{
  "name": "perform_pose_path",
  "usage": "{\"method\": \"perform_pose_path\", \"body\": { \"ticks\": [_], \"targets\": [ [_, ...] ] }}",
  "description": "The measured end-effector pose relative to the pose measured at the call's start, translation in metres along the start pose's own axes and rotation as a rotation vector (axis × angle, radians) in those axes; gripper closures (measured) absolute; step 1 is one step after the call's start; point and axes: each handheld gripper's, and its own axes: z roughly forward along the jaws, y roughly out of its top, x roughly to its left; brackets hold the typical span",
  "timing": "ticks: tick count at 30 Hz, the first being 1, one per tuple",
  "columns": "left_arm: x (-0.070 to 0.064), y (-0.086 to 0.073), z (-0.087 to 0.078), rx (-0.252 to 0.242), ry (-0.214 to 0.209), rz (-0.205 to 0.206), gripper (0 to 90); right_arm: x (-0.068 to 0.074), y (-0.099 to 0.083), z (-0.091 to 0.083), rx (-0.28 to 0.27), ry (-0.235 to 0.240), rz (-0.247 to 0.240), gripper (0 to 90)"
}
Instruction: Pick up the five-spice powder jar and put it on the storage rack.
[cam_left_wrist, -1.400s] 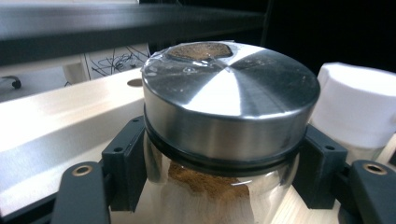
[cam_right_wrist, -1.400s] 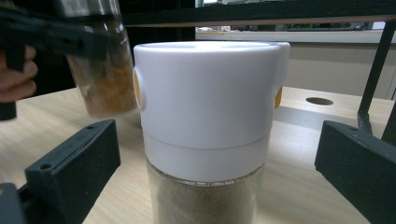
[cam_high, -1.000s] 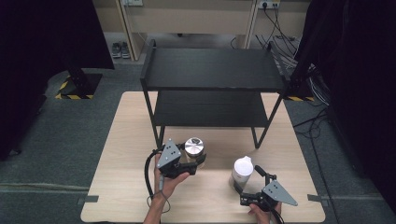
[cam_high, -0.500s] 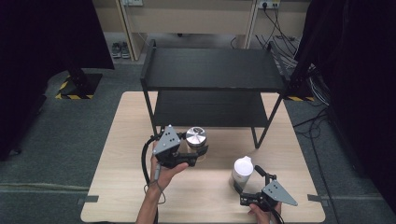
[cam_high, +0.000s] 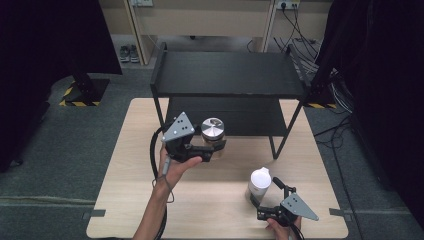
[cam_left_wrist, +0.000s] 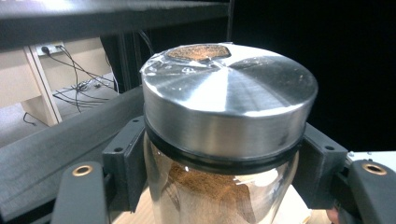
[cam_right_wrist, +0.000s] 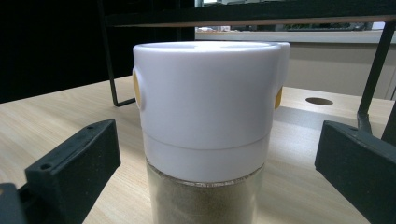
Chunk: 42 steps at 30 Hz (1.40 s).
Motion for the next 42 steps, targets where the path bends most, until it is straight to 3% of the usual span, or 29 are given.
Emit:
{"method": "perform_pose_path", "body": {
  "ticks": [14, 27, 29, 35, 42],
  "targets": [
    [0.027, 0.067, -0.003, 0.023, -0.019, -0.022, 30.6, 0.0, 0.0, 0.0, 0.0, 0.002, -0.002, 0.4],
    [0.04, 0.108, 0.002, 0.021, 0.0, -0.012, 30.7, 0.0, 0.0, 0.001, 0.002, 0.002, -0.001, 0.4],
    [0.041, 0.115, 0.003, 0.028, 0.013, -0.036, 30.7, 0.0, 0.0, 0.001, 0.002, 0.003, -0.002, 0.4],
    [0.049, 0.128, 0.007, 0.029, 0.043, -0.054, 30.7, 0.0, 0.0, 0.001, 0.002, 0.004, 0.0, 0.4],
    [0.054, 0.14, 0.015, 0.035, 0.119, -0.071, 30.7, -0.001, 0.0, 0.001, 0.001, 0.004, 0.0, 0.4]
  ]
}}
